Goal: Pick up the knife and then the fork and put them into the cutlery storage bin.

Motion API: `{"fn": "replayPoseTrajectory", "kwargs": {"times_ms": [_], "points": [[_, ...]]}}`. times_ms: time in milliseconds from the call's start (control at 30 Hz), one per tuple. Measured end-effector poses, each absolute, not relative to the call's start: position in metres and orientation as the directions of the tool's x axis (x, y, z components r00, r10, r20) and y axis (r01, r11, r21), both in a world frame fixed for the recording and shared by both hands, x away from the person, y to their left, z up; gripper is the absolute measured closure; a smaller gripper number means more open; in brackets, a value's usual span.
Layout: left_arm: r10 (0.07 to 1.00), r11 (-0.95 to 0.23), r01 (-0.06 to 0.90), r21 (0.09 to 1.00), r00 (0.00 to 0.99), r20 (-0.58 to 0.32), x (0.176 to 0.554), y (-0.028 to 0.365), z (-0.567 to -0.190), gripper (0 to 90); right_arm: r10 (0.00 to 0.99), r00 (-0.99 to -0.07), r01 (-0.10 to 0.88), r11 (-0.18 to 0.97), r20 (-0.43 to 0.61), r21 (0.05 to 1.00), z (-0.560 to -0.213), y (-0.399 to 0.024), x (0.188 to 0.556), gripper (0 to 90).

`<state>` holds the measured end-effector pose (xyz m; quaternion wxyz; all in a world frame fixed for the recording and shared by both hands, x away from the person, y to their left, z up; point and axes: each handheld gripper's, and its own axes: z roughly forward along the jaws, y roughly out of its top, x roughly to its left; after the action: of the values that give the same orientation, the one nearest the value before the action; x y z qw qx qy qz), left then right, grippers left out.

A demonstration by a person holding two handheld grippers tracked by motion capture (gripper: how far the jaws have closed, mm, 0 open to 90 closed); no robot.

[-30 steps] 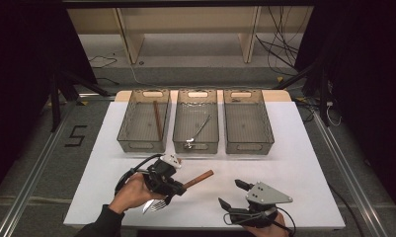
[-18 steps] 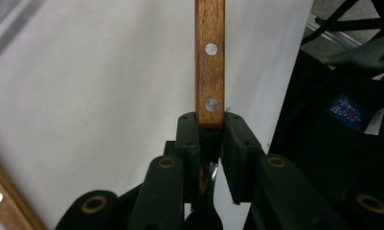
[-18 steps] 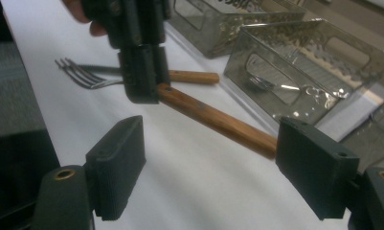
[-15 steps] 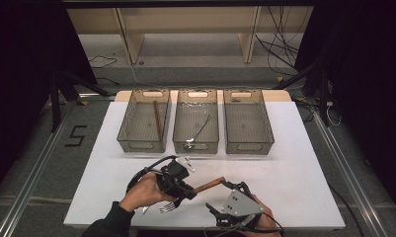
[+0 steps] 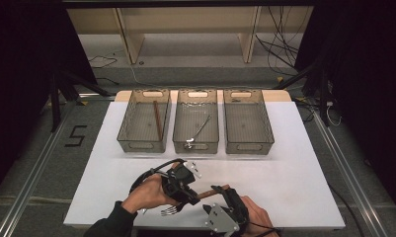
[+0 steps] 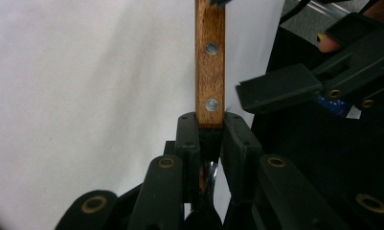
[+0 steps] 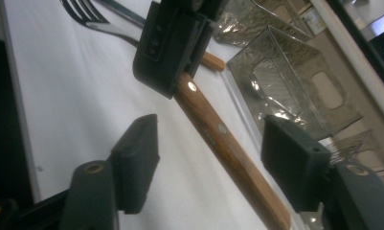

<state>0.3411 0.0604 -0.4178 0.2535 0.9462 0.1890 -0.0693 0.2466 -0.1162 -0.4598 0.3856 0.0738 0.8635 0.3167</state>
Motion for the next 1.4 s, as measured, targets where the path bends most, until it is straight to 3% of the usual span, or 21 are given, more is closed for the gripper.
{"fn": "replayPoseTrajectory", "kwargs": {"times_ms": [333,833,1267,1400], "points": [[0.312,-0.816,0.38,0.435,0.924,-0.221,0.338,0.056,-0.42,77.8,0.25,-0.602,-0.217,0.863,-0.759,0.457,-0.472,-0.109,0.239,54.7],[0.296,-0.826,0.379,0.417,0.922,-0.25,0.336,0.053,-0.422,77.7,0.132,-0.538,-0.291,0.898,-0.833,0.331,-0.48,-0.104,0.234,72.5],[0.307,-0.812,0.405,0.42,0.909,-0.283,0.339,0.055,-0.422,76.6,0.066,-0.502,-0.326,0.909,-0.862,0.26,-0.484,-0.104,0.231,79.9],[0.33,-0.775,0.434,0.46,0.898,-0.29,0.342,0.061,-0.415,68.6,0.055,-0.514,-0.321,0.913,-0.856,0.251,-0.485,-0.105,0.232,80.4]]}}
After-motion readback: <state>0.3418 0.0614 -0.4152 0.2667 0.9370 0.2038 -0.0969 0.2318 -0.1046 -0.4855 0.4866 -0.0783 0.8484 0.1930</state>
